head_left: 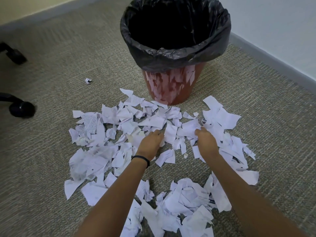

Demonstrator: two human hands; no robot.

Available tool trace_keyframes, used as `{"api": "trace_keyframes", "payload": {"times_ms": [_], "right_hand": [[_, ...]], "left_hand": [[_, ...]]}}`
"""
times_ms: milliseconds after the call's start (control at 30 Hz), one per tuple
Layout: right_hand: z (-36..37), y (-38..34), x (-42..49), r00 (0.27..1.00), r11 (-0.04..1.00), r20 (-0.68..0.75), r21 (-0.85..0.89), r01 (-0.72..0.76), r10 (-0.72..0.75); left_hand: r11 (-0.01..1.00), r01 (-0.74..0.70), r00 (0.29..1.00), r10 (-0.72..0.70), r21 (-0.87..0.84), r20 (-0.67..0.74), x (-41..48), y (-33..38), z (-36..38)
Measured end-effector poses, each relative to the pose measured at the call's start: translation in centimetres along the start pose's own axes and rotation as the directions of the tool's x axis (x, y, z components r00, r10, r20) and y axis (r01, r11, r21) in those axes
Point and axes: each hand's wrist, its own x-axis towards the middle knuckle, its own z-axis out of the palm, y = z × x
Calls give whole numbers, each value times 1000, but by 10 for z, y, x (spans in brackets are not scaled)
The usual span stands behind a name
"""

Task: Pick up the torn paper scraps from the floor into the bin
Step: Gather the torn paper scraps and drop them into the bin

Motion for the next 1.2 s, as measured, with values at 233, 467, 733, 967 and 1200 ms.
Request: {"api": "trace_keyframes", "payload": {"times_ms": [233, 467, 733, 967, 1200], "right_hand": [[2, 1, -15, 999, 999, 29, 33, -36, 36], [1, -20, -33, 993, 998, 106, -40, -57, 60], [-74, -58, -36, 930, 899, 333, 438, -4, -158], [-193, -86, -36, 990, -71, 38, 996, -48, -132], [-247, -111, -12, 996, -312, -92, 946, 85, -8]], "left_hand": [[997, 40, 999, -39, -61, 20, -12, -20, -6], [964, 113, 994, -110, -239, 26, -24, -41, -11], [253, 53, 951, -307, -966, -28, -39, -52, -62], [-72, -259, 910, -353, -963, -218, -40, -12, -178], [-168, -477, 821, -436, -863, -369, -38, 23, -255]]}}
